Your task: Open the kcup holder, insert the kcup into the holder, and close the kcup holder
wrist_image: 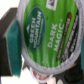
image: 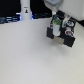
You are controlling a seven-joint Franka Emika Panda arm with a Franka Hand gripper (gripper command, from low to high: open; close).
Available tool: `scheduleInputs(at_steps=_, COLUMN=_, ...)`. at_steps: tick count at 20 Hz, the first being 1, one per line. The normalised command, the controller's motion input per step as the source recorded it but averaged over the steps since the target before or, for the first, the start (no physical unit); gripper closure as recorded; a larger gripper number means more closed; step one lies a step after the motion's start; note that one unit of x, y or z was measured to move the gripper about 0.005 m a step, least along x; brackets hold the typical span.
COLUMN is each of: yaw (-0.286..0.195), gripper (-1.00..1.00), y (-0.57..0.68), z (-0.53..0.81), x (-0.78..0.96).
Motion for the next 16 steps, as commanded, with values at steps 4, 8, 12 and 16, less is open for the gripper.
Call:
scheduleInputs(at_steps=4, yaw=0.118, gripper=1.0, y=0.44, z=0.1, x=-0.33)
scheduleInputs(at_steps=8, yaw=0.109, gripper=1.0, y=0.44, z=0.02, x=-0.36)
scheduleInputs(at_steps=12, yaw=0.108, gripper=1.0, y=0.43, z=0.0, x=-0.37)
scheduleInputs(at_steps=16, yaw=0.117, gripper=1.0, y=0.42, z=-0.01, x=-0.39)
